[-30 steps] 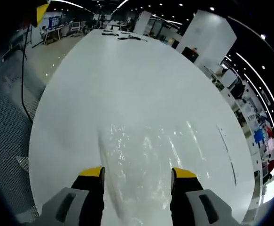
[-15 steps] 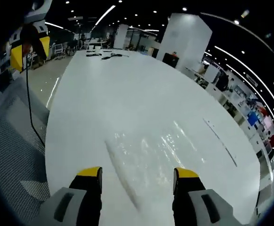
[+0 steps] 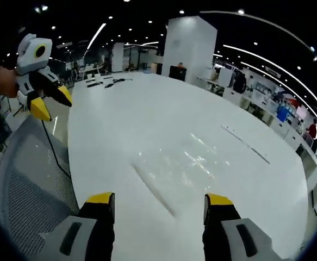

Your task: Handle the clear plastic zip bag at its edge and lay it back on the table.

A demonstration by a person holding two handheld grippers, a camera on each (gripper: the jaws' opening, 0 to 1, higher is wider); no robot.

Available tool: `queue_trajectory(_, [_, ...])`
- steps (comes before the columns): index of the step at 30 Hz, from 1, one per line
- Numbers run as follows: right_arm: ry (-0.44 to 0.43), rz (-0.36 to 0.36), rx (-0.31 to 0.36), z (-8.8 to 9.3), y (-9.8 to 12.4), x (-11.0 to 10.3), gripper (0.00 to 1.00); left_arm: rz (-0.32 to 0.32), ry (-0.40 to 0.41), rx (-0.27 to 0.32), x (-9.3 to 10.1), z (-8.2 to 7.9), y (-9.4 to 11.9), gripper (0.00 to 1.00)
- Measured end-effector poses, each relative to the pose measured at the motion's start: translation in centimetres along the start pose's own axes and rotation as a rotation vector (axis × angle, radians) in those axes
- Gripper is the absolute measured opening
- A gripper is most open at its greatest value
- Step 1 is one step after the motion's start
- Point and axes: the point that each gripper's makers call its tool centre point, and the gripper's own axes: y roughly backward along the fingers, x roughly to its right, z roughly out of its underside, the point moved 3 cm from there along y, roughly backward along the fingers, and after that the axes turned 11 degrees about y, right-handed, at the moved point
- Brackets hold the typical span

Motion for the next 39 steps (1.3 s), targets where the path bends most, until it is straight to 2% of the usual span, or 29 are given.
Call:
queue_trajectory(4, [-0.039,0.014,0.02,0.1,1.4,-0.8,0.69,-0.014,0.005,-0.015,-0.2,0.7,-0.3,0.37])
queue_trajectory(11, [-0.094,0.032,0.053,0.3,3.7,-2.6,0.71,-0.021,0.022,-0.005,-0.2,1.6,-0.6,0.39])
queue_trajectory(24, [-0.183,0.059,0.102,1.0,5.7,-4.6,0.72,-0.061,0.057,0.0,-0.9,3.8,-0.2,0.43])
queue_trajectory(26, [-0.184,0.061,0.124,0.9,5.8,-5.4,0.72,-0.072,0.073,0.002,-1.0,4.7,0.1,0.43])
queue_trajectory(39, [-0.175,0.094,0.128,1.2,6.6,-6.5,0.68,-0.058,0.076,0.055,-0.8,4.7,-0.5,0.41])
